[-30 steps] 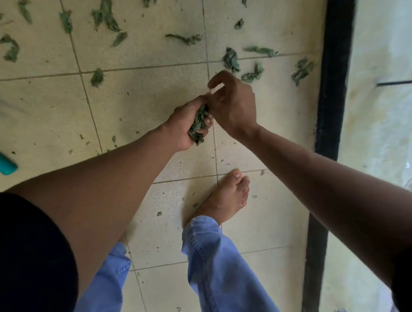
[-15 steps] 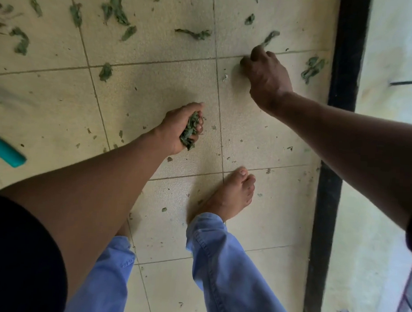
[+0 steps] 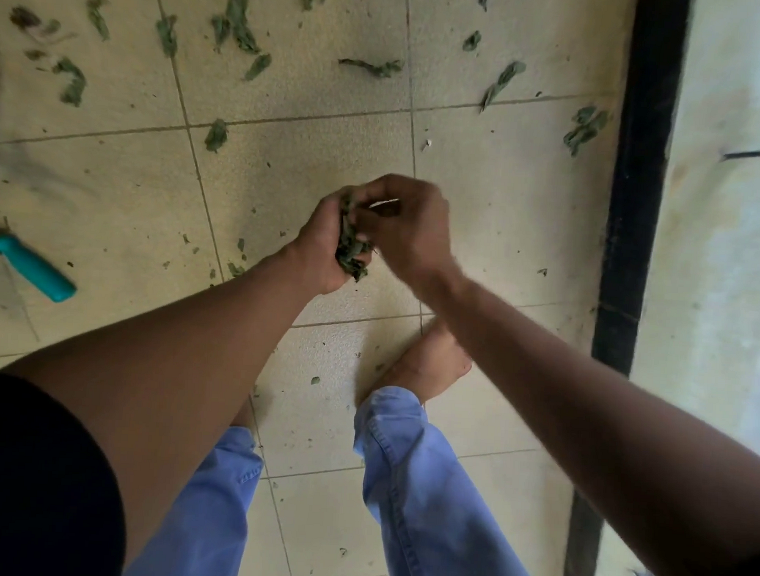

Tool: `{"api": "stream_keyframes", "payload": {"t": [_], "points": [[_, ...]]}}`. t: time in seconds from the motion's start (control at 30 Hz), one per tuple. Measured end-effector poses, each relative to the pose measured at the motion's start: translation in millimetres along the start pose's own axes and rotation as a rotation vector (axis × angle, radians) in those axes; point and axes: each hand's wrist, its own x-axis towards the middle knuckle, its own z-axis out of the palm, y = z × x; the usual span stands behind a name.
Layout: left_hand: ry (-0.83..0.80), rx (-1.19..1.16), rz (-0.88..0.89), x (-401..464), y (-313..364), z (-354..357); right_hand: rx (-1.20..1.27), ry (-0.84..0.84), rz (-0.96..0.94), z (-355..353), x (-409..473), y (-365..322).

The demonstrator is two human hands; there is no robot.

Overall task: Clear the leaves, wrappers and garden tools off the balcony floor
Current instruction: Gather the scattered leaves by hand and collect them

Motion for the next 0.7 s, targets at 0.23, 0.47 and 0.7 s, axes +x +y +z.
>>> {"api": "stream_keyframes", "payload": {"t": [0.23, 0.47, 0.7], "points": [[-0.055, -0.126, -0.032, -5, 0, -18, -0.617, -0.057, -0.342, 35, -9, 6], [0.018, -0.105, -0.020, 0, 12, 2, -0.855, -0.141, -0.357, 9, 14, -2], [0.178, -0.110, -0.011, 15, 19, 13, -0.149, -0.217, -0.029, -38, 64, -19]]}}
